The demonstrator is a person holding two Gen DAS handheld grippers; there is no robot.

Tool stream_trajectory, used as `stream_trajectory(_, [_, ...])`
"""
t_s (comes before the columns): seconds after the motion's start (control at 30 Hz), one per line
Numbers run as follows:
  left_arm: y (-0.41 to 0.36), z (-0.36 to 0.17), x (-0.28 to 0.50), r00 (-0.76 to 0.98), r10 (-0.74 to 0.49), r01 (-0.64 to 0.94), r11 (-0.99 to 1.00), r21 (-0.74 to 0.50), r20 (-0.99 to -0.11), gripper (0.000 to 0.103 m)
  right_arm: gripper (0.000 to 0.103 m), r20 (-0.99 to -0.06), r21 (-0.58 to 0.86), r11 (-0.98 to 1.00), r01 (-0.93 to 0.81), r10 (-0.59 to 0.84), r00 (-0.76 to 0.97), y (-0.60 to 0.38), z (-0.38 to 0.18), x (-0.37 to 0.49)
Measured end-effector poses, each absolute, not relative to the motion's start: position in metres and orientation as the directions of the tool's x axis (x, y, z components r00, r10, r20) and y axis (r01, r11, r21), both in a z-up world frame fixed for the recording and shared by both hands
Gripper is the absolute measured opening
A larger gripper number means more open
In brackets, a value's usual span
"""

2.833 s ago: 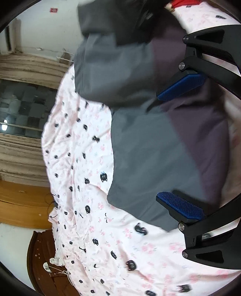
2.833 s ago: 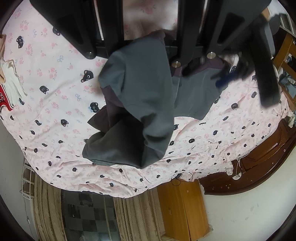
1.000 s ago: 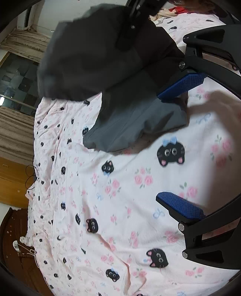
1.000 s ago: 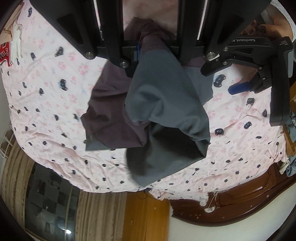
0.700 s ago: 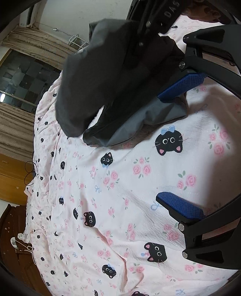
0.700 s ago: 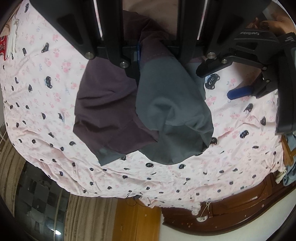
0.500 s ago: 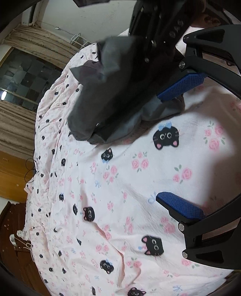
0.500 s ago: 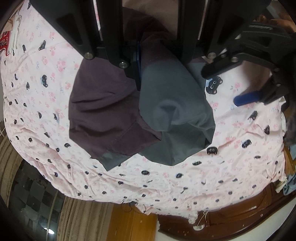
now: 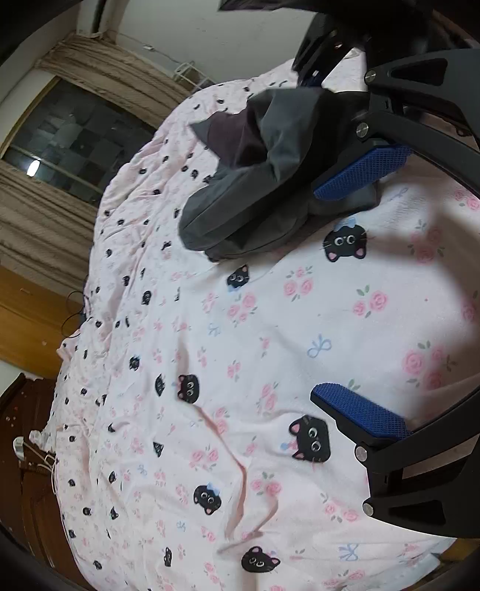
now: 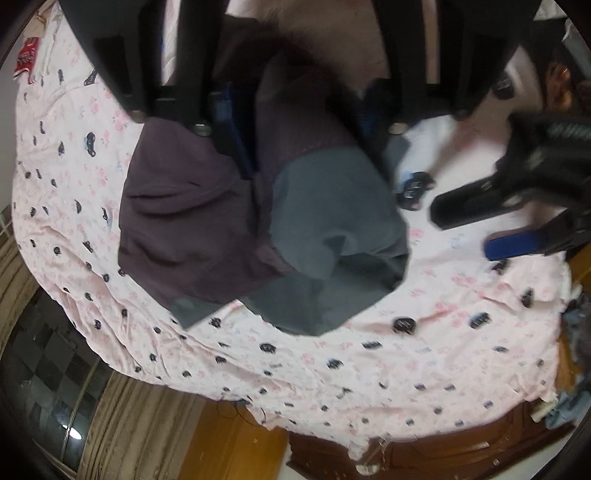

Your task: Fold clothes

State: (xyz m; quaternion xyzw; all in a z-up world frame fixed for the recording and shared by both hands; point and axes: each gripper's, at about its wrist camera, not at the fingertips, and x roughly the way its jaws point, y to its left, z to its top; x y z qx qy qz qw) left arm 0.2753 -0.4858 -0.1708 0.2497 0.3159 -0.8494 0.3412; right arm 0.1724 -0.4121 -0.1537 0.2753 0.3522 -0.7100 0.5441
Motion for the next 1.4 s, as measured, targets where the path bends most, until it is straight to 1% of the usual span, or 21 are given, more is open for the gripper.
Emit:
stream_trajectory(0.03, [-0.487, -0.170, 0.277, -0.645, -0.427, 0.738, -0.562, -0.373, -0.633, 0.098, 0.078, -0.772, -0.169, -0.144, 0.975, -0.595, -0.222, -0.407, -0.149, 0.173])
stream_trajectory(0.07, [-0.487, -0.170, 0.278, -0.648, -0.432, 0.738, -0.557, -0.380, -0.627, 0.098, 0.080, -0.769, -0.137, -0.127, 0.982, -0.612, -0.187, -0.401, -0.145, 0.174])
stream_trajectory(0.17, [-0.490, -0.168, 0.282, -0.654, -0.447, 0.740, -0.543, -0.396, -0.610, 0.098, 0.080, -0.763, -0.079, -0.110, 0.991, -0.633, -0.131, -0.389, -0.136, 0.172])
stream_trajectory(0.23, [-0.492, -0.166, 0.285, -0.656, -0.459, 0.742, -0.535, -0.403, -0.598, 0.098, 0.079, -0.757, -0.005, -0.096, 0.995, -0.650, -0.066, -0.380, -0.128, 0.168])
stream_trajectory(0.37, [-0.492, -0.160, 0.290, -0.658, -0.492, 0.747, -0.521, -0.413, -0.569, 0.098, 0.079, -0.709, 0.150, -0.093, 0.984, -0.704, 0.042, -0.359, -0.108, 0.147])
stream_trajectory(0.5, [-0.488, -0.133, 0.291, -0.693, -0.519, 0.719, -0.545, -0.431, -0.500, 0.098, 0.079, -0.685, 0.250, -0.133, 0.959, -0.724, 0.078, -0.353, -0.104, 0.119])
stream_trajectory(0.6, [-0.486, -0.110, 0.277, -0.722, -0.494, 0.686, -0.596, -0.416, -0.484, 0.099, 0.079, -0.676, 0.320, -0.125, 0.939, -0.724, 0.134, -0.357, -0.112, 0.105])
stream_trajectory(0.67, [-0.484, -0.101, 0.264, -0.732, -0.467, 0.668, -0.634, -0.390, -0.496, 0.099, 0.079, -0.663, 0.372, -0.099, 0.923, -0.724, 0.190, -0.362, -0.120, 0.103])
stream_trajectory(0.77, [-0.481, -0.091, 0.239, -0.733, -0.439, 0.648, -0.682, -0.339, -0.519, 0.099, 0.079, -0.670, 0.391, -0.073, 0.918, -0.706, 0.229, -0.372, -0.134, 0.107])
stream_trajectory(0.87, [-0.482, -0.093, 0.216, -0.738, -0.376, 0.611, -0.725, -0.317, -0.560, 0.099, 0.079, -0.671, 0.419, -0.061, 0.906, -0.693, 0.264, -0.377, -0.146, 0.108])
stream_trajectory(1.03, [-0.483, -0.114, 0.180, -0.705, -0.312, 0.579, -0.771, -0.263, -0.637, 0.099, 0.079, -0.677, 0.409, -0.043, 0.911, -0.684, 0.272, -0.379, -0.157, 0.112])
stream_trajectory(1.2, [-0.480, -0.144, 0.166, -0.633, -0.301, 0.607, -0.764, -0.217, -0.713, 0.099, 0.079, -0.698, 0.368, -0.022, 0.929, -0.666, 0.261, -0.379, -0.164, 0.119])
stream_trajectory(1.3, [-0.481, -0.154, 0.172, -0.637, -0.303, 0.615, -0.754, -0.230, -0.709, 0.099, 0.079, -0.704, 0.359, -0.011, 0.933, -0.660, 0.263, -0.378, -0.166, 0.119])
stream_trajectory(1.37, [-0.481, -0.160, 0.177, -0.639, -0.304, 0.620, -0.747, -0.239, -0.707, 0.103, 0.077, -0.711, 0.372, 0.004, 0.928, -0.642, 0.288, -0.377, -0.167, 0.118])
stream_trajectory(1.4, [-0.482, -0.164, 0.179, -0.640, -0.305, 0.623, -0.744, -0.244, -0.706, 0.103, 0.075, -0.713, 0.373, 0.014, 0.928, -0.635, 0.296, -0.376, -0.166, 0.118])
